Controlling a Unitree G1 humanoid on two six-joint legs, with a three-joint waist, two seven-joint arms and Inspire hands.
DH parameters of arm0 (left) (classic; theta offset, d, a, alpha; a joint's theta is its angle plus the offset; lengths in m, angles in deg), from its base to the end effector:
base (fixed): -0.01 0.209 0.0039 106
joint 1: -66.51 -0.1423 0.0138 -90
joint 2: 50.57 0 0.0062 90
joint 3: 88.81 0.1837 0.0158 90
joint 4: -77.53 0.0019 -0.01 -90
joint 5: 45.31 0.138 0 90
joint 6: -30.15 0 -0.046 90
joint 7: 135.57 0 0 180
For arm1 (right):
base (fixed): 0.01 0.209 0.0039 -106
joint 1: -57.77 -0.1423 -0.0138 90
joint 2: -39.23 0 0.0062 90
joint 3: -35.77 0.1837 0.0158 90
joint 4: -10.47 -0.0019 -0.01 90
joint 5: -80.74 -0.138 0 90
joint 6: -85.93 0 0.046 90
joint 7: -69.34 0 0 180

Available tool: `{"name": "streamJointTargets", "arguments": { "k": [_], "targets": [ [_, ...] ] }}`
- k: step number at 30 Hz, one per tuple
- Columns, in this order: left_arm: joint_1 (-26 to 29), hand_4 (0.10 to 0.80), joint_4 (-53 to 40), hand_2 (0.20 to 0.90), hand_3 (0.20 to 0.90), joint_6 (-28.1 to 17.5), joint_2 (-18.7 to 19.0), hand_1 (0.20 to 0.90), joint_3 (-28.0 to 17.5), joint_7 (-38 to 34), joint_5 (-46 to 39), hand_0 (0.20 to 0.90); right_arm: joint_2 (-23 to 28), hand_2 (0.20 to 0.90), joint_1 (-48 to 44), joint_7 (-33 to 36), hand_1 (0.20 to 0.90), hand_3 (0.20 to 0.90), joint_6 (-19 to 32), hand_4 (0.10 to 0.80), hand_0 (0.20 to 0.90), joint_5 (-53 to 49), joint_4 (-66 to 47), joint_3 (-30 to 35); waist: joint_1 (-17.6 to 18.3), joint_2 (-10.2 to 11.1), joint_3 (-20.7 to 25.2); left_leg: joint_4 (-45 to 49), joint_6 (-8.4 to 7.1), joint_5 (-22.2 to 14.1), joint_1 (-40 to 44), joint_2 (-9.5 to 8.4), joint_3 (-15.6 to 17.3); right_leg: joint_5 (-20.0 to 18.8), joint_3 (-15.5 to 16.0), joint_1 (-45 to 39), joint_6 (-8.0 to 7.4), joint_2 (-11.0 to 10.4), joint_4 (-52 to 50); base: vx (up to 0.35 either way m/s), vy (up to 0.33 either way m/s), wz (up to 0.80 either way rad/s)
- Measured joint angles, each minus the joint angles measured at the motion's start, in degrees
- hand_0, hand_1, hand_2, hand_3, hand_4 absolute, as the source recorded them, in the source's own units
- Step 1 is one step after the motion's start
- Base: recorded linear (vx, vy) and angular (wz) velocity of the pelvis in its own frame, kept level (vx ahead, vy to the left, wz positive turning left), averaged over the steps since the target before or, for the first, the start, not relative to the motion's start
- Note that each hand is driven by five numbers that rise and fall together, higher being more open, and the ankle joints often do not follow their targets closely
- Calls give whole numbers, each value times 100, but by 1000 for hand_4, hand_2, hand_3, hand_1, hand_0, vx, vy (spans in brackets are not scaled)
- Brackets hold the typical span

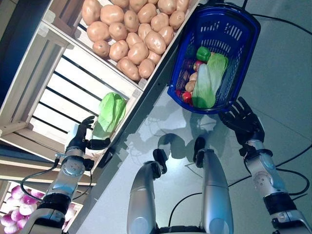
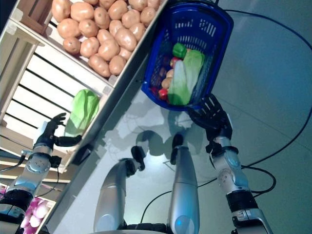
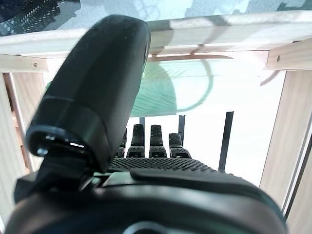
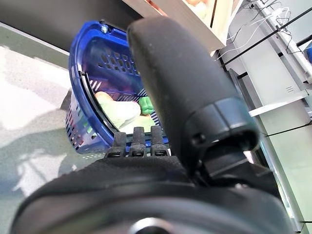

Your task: Put vegetables into the basket

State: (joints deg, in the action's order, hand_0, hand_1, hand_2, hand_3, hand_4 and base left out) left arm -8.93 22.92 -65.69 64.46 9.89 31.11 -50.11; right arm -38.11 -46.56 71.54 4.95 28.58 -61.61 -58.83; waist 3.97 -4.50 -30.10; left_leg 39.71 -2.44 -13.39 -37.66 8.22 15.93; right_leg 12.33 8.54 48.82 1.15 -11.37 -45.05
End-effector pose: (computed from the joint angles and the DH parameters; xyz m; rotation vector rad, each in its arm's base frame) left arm 0.2320 0.3080 0.0500 0.6883 0.2028 0.3083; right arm 0.2495 -0.2420 0.0714 0.3948 -0.0798 -0.0960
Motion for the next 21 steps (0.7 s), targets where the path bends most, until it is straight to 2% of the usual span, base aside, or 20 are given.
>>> {"name": "streamJointTargets", "arguments": {
  "k": [4,12,15,21],
  "targets": [
    [218,800,152,900,900,96,-2,900,-1,3,1,900,6,900,-87,0,900,900,0,800,900,-1,-2,-4,5,2,0,88,24,-24,-131,56,-13,-7,19,81,6,43,-7,-21,-2,0],
    [835,800,616,900,900,403,-40,900,176,88,79,900,26,900,-234,1,900,900,0,800,900,-28,-7,-15,18,4,0,208,48,-61,-339,66,-89,-26,47,213,3,45,-32,-32,2,2],
    [912,800,643,900,900,481,-30,900,217,87,107,900,30,900,-269,2,900,900,0,800,900,-41,-7,-32,43,5,1,254,66,-71,-429,67,-117,-33,57,273,-8,46,-29,-11,-2,1],
    [1460,800,1035,900,900,780,19,900,225,84,95,900,81,900,-407,16,900,900,1,800,900,-67,1,-45,124,12,1,414,95,-92,-697,86,-188,-57,121,427,-6,58,-71,-27,-7,4]
  ]
}}
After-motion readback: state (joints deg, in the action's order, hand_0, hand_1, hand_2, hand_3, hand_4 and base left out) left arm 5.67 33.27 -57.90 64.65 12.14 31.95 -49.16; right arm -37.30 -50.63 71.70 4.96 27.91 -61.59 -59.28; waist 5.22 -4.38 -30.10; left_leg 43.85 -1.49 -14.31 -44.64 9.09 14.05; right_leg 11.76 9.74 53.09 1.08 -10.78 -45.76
